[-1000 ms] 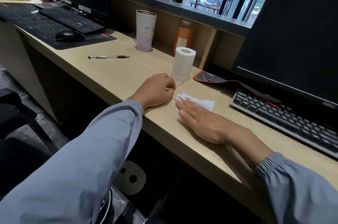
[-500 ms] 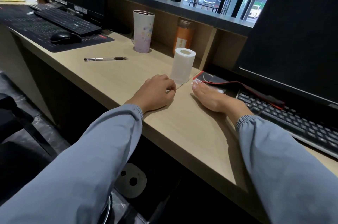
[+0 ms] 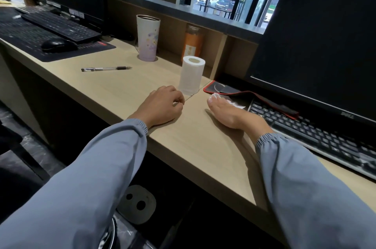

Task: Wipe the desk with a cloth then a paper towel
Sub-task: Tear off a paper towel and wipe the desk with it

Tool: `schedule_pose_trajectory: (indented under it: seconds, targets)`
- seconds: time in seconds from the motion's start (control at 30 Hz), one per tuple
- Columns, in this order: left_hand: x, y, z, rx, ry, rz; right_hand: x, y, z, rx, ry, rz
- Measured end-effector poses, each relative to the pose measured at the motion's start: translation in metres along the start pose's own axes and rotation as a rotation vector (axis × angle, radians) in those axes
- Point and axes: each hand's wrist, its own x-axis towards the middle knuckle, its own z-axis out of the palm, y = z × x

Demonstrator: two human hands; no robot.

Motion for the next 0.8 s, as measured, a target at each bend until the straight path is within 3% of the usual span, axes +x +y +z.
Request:
schedule_pose_trajectory:
  seconds: [0.27, 0.63, 0.8]
  targets:
    - [0.004, 0.002, 0.0, 0.013, 0.016, -0.009, 0.014, 0.013, 0.015, -0.069, -0.016, -0.041]
    - [0.001, 0.009, -0.002, 0.063, 0.015, -0.011, -0.113, -0.042, 0.052, -0.108, -0.158, -0.309]
    - [-0.003, 0.013, -0.005, 0.09, -0.003, -0.023, -0.16, -0.064, 0.079, -0.147, -0.08, -0.416]
